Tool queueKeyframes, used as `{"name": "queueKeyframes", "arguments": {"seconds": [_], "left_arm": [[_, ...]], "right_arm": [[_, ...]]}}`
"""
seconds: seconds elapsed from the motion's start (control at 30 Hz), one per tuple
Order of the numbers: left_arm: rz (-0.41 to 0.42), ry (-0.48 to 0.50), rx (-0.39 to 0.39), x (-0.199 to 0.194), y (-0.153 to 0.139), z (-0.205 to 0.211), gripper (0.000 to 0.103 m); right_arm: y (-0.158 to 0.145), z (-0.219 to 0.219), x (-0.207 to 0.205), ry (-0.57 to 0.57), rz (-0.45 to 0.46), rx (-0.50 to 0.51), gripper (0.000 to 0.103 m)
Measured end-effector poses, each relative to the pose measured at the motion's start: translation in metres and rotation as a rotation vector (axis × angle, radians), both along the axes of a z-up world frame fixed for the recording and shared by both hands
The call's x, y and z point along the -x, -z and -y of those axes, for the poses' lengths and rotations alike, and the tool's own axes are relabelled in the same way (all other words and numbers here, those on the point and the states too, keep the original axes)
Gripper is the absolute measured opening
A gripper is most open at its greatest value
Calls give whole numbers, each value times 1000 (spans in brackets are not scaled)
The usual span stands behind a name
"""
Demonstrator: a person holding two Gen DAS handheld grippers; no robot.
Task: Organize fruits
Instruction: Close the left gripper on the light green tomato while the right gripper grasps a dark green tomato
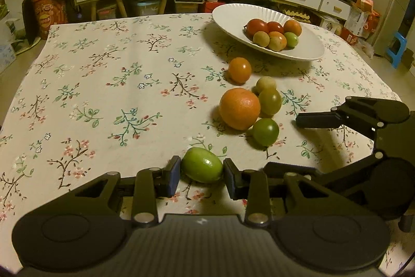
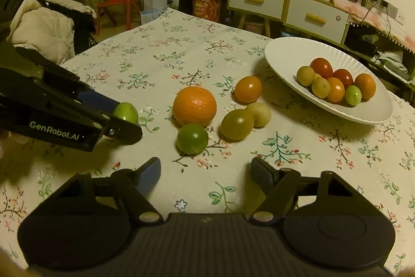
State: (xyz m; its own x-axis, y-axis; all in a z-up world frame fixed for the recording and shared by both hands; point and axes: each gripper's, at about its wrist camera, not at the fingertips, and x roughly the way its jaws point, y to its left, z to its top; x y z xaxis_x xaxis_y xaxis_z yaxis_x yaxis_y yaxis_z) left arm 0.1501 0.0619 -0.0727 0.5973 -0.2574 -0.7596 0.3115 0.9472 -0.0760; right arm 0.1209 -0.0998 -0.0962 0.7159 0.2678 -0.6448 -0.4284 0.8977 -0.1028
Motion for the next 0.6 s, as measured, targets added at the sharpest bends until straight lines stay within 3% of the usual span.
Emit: {"name": "queueKeyframes", "arguments": {"seconds": [0.6], "left_arm": [[-1,-2,2,0,0,-1,30]], "right_arm": [[-6,-13,-9,-34,19,-6,38]]}}
